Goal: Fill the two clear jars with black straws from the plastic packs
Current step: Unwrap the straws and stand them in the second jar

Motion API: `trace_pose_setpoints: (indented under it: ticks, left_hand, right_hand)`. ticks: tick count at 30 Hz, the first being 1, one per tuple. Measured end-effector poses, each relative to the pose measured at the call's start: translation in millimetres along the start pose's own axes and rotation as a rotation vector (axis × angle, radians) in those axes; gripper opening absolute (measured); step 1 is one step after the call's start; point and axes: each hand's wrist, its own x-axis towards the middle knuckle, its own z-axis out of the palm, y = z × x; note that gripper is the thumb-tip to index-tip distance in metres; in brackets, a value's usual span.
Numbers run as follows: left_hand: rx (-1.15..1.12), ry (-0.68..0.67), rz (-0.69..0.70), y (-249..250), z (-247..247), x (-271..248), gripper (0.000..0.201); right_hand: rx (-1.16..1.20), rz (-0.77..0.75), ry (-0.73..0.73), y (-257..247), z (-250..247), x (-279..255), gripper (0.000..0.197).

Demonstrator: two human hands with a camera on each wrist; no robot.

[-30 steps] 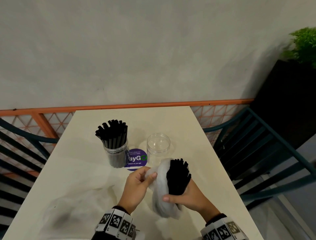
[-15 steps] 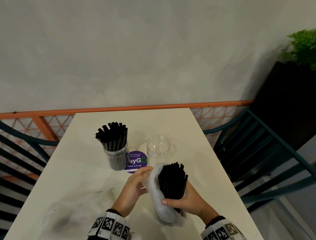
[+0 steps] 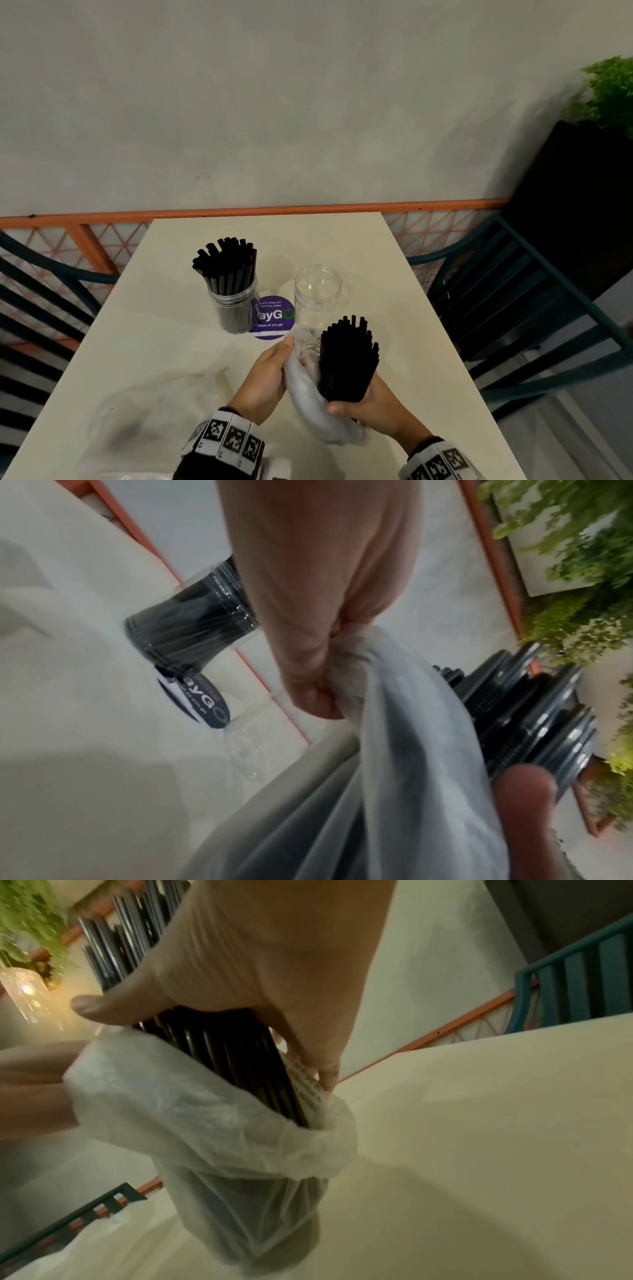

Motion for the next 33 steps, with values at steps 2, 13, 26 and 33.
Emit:
trace_pose_setpoints:
  ticks: [2,13,26,33]
  left_hand:
    - [-0.076,0.009,-0.02,-1.8,-0.7,-0.7,0.033]
    - [0.451,-0.232,0.227,-0.1,-19.7,-14.9,0.066]
    - [0.7,0.242,0.487,-9.2,-15.9,-9.7,0.055]
    - [0.698,0.317,0.501,-7.8,-17.0,-12.7,0.051]
  right_hand:
    - [-0.011,0.016,-0.016,3.8,2.0,0.9,0.107]
    - [-0.086,-0.013,-0.037,-16.6,-2.2,12.9,0.049]
    - [-0.508,0.125,-0.249,-17.0,-19.7,4.7,0.122]
    - [-0.647,0.141,-0.017,-11.3,-21.8,-1.1,0.068]
